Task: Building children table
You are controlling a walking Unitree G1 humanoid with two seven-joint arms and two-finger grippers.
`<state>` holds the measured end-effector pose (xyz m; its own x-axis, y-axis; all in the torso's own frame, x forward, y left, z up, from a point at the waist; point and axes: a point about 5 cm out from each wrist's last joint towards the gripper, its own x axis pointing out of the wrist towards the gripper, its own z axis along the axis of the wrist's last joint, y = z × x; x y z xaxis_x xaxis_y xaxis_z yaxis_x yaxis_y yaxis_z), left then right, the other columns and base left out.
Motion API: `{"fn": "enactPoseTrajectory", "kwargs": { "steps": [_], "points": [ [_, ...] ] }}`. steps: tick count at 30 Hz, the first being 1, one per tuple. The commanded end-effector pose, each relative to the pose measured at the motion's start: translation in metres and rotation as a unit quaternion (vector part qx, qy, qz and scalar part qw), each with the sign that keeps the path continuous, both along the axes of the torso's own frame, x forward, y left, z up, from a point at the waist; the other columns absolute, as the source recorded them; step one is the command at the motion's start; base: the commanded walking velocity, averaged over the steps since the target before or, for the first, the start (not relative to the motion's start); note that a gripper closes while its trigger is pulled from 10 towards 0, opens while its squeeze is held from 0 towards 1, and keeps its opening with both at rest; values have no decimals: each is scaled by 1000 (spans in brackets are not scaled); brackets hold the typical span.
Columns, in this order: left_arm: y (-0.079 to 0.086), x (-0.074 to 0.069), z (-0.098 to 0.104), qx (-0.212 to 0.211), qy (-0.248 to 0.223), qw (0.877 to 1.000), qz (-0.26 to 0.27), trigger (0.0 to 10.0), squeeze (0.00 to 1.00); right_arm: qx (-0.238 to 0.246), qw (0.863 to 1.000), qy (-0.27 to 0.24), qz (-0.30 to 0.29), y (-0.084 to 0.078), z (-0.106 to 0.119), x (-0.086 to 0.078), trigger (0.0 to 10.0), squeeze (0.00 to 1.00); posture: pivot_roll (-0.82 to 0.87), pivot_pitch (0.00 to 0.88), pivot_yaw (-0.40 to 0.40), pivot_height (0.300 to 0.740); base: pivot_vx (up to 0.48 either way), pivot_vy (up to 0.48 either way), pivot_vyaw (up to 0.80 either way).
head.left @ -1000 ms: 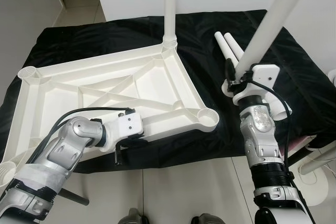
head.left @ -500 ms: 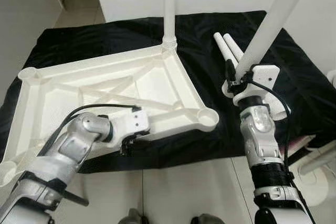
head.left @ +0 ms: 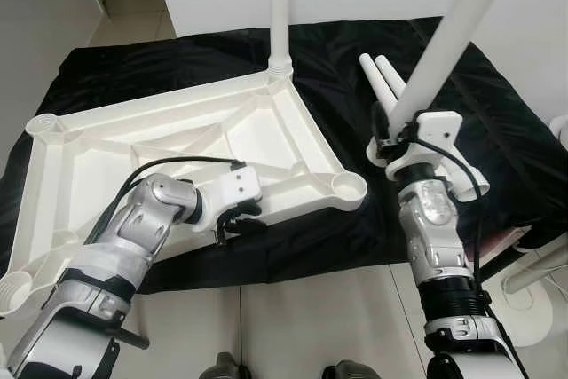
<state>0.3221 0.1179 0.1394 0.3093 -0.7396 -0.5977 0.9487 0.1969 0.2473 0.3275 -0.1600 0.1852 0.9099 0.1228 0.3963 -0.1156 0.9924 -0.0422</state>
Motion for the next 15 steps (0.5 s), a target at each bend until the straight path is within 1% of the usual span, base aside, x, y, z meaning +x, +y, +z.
{"fn": "enactPoseTrajectory", "kwargs": {
  "steps": [1, 3, 7, 9, 10, 11, 12, 13, 14, 15],
  "points": [
    [17, 22, 13, -4, -132, 978, 162, 10000, 0, -2, 1000, 0, 7, 3, 0, -1, 10000, 0, -113, 35, 82, 740, 0, 0, 0],
    [22, 30, 16, -1, -138, 973, 186, 10000, 0, -3, 1000, 2, 10, 5, -1, -2, 10000, 0, -113, 33, 83, 740, 0, 0, 0],
    [24, 30, 18, 0, -138, 974, 182, 10000, 0, -4, 1000, 3, 12, 5, -2, -2, 10000, 0, -116, 33, 86, 740, 0, 0, 0],
    [22, 27, 21, -18, -138, 976, 168, 10000, 0, 0, 1000, 11, 19, 6, -3, -2, 10000, 0, -116, 35, 84, 740, 0, 0, 0],
    [19, 23, 23, -36, -134, 979, 149, 10000, 0, 3, 1000, 15, 22, 7, -5, -3, 10000, 0, -115, 35, 84, 740, 0, 0, 0],
    [15, 17, 24, -57, -120, 983, 127, 10000, 82, 2, 1000, 19, 24, 7, -6, -3, 10000, 0, -112, 39, 82, 740, 0, 0, 0],
    [12, 13, 25, -72, -110, 985, 112, 10000, 404, -1, 999, 24, 21, 7, -8, -3, 10000, 0, -112, 39, 82, 740, 0, 0, 0],
    [10, 10, 25, -85, -99, 986, 103, 10000, 918, -6, 999, 26, 18, 7, -9, -2, 10000, 0, -112, 39, 82, 740, 0, 0, 0],
    [8, 7, 26, -99, -87, 987, 90, 10000, 1000, -6, 999, 31, 21, 8, -10, -2, 10000, 0, -109, 44, 80, 740, 0, 0, 0],
    [8, 7, 26, -99, -87, 987, 90, 10000, 1000, -6, 999, 31, 21, 8, -10, -2, 10000, 0, -109, 44, 80, 740, 0, 0, 0]
  ]
}}
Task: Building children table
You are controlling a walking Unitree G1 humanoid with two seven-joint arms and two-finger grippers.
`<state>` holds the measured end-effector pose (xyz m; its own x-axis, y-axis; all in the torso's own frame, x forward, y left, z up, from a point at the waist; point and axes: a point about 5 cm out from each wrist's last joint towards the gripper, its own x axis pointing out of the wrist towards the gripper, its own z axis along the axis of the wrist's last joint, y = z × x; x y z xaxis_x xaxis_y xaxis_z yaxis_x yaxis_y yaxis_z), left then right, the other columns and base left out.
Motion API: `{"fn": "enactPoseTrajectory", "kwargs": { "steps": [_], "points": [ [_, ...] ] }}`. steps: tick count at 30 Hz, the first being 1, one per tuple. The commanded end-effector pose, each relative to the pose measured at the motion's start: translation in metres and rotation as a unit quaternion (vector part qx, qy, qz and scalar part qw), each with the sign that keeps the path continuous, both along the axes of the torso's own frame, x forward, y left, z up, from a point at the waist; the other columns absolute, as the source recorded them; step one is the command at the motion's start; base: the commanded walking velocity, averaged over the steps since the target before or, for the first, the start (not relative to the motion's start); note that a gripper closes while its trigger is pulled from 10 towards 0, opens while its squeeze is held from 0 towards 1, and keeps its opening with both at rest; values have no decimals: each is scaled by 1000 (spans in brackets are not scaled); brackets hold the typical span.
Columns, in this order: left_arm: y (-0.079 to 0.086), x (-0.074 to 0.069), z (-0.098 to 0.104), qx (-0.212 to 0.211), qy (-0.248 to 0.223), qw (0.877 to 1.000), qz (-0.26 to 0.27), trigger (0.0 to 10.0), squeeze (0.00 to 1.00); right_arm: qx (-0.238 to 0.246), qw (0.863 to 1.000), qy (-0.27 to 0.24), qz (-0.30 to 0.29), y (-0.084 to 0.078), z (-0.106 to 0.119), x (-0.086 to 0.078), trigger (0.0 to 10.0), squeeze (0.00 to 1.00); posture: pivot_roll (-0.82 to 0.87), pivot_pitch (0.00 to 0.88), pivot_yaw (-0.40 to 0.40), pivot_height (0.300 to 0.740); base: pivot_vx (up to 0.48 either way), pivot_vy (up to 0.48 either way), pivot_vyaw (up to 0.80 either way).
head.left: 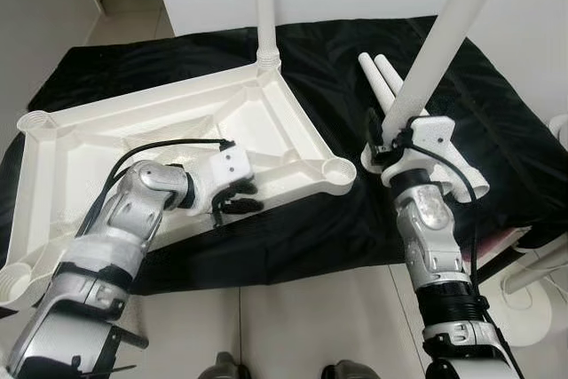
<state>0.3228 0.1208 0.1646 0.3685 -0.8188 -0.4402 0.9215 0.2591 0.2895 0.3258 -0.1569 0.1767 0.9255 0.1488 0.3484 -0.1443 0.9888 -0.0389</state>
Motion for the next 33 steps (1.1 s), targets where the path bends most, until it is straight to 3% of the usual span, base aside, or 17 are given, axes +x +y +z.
{"fn": "enactPoseTrajectory", "kwargs": {
  "steps": [1, 4, 6, 7, 8, 12, 15, 19, 22, 23, 29, 33],
  "points": [
    [3, 4, 1, -30, -28, 997, 71, 10000, 1000, -3, 1000, 8, 10, 5, -2, 0, 10000, 0, -109, 44, 80, 740, 0, 0, 0],
    [0, 0, 5, -51, -23, 997, 55, 10000, 1000, -1, 1000, 19, 5, 5, -4, 3, 10000, 0, -108, 48, 76, 740, 0, 0, 0],
    [-3, -3, 8, -68, -43, 996, 48, 10000, 1000, -3, 1000, 26, 4, 6, -4, 5, 10000, 0, -105, 47, 72, 740, 0, 0, 0],
    [-5, -5, 11, -79, -59, 994, 44, 10000, 733, -8, 999, 32, 4, 6, -5, 6, 10000, 0, -104, 45, 70, 740, 0, 0, 0],
    [-7, -7, 11, -90, -51, 994, 39, 10000, 0, -15, 999, 35, 7, 8, -5, 8, 10000, 0, -104, 45, 70, 740, 0, 0, 0],
    [-12, -8, 14, -108, -65, 992, 33, 10000, 0, -26, 999, 37, 13, 11, -5, 11, 10000, 0, -102, 41, 68, 740, 0, 0, 0],
    [-19, 1, 19, -158, -70, 979, 109, 10000, 0, -39, 998, 32, 26, 21, -1, 17, 10000, 0, -91, 28, 61, 740, 0, 0, 0],
    [-20, 2, 22, -177, -84, 972, 127, 10000, 0, -42, 998, 29, 31, 23, 0, 18, 10000, 0, -89, 27, 59, 740, 0, 0, 0],
    [-21, 5, 25, -222, -78, 954, 183, 10000, 0, -48, 998, 18, 48, 31, 3, 20, 10000, 0, -69, 23, 44, 740, 0, 0, 0],
    [-22, 5, 24, -242, -48, 949, 198, 10000, 0, -50, 997, 15, 56, 34, 4, 21, 10000, 0, -69, 23, 44, 740, 0, 0, 0],
    [-14, 3, 20, -259, -15, 938, 229, 10000, 0, -47, 995, 13, 88, 40, 4, 23, 10000, 0, -43, 20, 8, 740, 0, 0, 0],
    [-10, 2, 21, -261, -18, 936, 237, 10000, 0, -46, 994, 13, 95, 41, 4, 23, 10000, 0, -43, 20, 8, 740, 0, 0, 0]
  ]
}}
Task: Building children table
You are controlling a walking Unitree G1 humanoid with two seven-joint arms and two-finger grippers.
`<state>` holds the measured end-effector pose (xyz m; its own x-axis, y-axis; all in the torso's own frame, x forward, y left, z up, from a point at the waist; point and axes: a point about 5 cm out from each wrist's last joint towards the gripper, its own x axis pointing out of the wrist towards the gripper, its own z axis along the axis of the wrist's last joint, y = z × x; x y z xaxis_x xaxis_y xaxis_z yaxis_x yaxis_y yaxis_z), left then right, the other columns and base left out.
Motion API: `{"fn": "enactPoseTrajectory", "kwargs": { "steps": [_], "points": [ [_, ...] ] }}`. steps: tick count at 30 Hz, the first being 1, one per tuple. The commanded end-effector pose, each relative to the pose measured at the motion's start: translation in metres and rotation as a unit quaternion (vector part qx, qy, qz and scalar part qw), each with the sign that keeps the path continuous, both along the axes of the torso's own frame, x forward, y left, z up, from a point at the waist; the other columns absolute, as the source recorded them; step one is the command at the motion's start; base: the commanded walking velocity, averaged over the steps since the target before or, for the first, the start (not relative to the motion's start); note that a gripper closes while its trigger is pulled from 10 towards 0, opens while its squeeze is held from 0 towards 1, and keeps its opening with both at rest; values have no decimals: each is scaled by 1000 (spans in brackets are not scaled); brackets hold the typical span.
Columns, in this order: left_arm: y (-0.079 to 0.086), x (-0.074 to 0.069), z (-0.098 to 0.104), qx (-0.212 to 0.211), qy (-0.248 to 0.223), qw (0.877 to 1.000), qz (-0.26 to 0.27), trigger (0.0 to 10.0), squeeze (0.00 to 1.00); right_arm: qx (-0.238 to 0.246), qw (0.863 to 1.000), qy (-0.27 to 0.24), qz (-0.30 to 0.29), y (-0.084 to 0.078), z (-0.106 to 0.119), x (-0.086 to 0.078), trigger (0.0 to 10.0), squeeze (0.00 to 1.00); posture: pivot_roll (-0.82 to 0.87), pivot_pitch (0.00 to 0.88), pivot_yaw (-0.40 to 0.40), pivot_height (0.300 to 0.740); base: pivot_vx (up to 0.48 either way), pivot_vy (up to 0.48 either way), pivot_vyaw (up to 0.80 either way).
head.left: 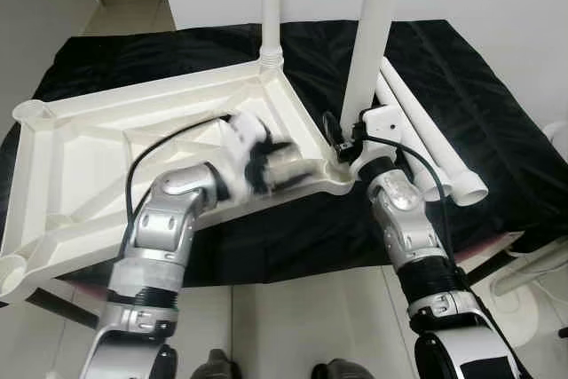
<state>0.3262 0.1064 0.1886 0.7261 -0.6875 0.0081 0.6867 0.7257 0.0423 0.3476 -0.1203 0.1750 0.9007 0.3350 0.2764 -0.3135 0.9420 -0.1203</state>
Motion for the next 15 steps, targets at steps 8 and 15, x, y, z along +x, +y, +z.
{"fn": "enactPoseTrajectory", "kwargs": {
  "steps": [8, 15],
  "points": [
    [15, -6, -6, 11, 24, 999, 46, 10000, 0, -14, 999, 35, 16, -3, -24, -4, 10000, 0, -23, 31, -23, 740, 0, 0, 0],
    [15, -15, -5, 24, 21, 999, 28, 10000, 0, -14, 997, 71, 9, -8, -45, -6, 10000, 0, -24, 35, -24, 740, 0, 0, 0]
  ]
}}
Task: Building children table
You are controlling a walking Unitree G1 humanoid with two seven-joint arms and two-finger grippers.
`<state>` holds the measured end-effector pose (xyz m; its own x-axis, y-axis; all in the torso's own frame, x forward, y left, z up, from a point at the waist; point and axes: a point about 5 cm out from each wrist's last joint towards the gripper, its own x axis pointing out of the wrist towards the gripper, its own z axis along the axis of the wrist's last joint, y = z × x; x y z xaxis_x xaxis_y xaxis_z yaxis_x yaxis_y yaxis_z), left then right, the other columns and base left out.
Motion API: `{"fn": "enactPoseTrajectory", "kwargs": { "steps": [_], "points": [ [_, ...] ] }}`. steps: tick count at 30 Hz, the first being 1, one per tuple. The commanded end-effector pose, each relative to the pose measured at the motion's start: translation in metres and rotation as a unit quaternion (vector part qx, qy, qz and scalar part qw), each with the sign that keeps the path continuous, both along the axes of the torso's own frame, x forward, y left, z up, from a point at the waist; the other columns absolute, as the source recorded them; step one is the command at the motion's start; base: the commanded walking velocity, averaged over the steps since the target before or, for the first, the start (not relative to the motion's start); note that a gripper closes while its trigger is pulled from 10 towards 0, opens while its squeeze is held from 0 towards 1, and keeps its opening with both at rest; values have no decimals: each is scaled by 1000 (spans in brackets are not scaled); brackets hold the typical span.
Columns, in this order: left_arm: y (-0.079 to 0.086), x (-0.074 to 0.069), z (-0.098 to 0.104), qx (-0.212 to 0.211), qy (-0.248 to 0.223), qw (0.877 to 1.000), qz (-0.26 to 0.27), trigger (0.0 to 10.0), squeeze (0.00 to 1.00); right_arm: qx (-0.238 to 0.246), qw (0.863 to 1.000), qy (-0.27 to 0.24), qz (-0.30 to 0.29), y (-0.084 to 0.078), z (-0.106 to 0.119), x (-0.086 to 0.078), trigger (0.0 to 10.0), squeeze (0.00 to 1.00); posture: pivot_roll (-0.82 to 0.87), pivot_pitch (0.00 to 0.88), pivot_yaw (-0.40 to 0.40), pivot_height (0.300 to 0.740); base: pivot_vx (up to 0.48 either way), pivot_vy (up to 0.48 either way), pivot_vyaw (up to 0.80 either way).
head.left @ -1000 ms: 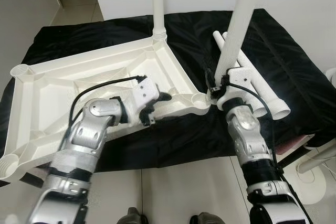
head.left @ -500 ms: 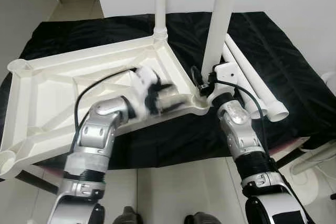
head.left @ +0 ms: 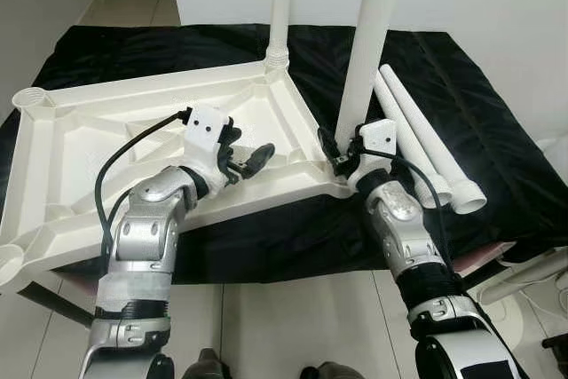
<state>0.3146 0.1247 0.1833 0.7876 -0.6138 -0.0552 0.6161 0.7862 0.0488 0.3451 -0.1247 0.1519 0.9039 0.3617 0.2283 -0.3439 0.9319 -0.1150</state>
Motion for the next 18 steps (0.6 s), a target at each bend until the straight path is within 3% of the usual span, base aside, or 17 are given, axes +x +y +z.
{"fn": "enactPoseTrajectory", "kwargs": {
  "steps": [1, 8, 18],
  "points": [
    [-3, -4, 1, 0, 0, 1000, -20, 10000, 0, -9, 999, 47, -4, -4, -22, -3, 10000, 0, -24, 35, -24, 740, 0, 0, 0],
    [-14, -23, -2, 30, -12, 995, -93, 10000, 0, -24, 998, 51, 3, -8, -29, -7, 10000, 0, -22, 42, -16, 740, 0, 0, 0],
    [-17, -22, -1, 36, -6, 995, -91, 10000, 0, -36, 997, 64, 2, -19, -43, -12, 10000, 0, -29, 40, 1, 740, 0, 0, 0]
  ]
}}
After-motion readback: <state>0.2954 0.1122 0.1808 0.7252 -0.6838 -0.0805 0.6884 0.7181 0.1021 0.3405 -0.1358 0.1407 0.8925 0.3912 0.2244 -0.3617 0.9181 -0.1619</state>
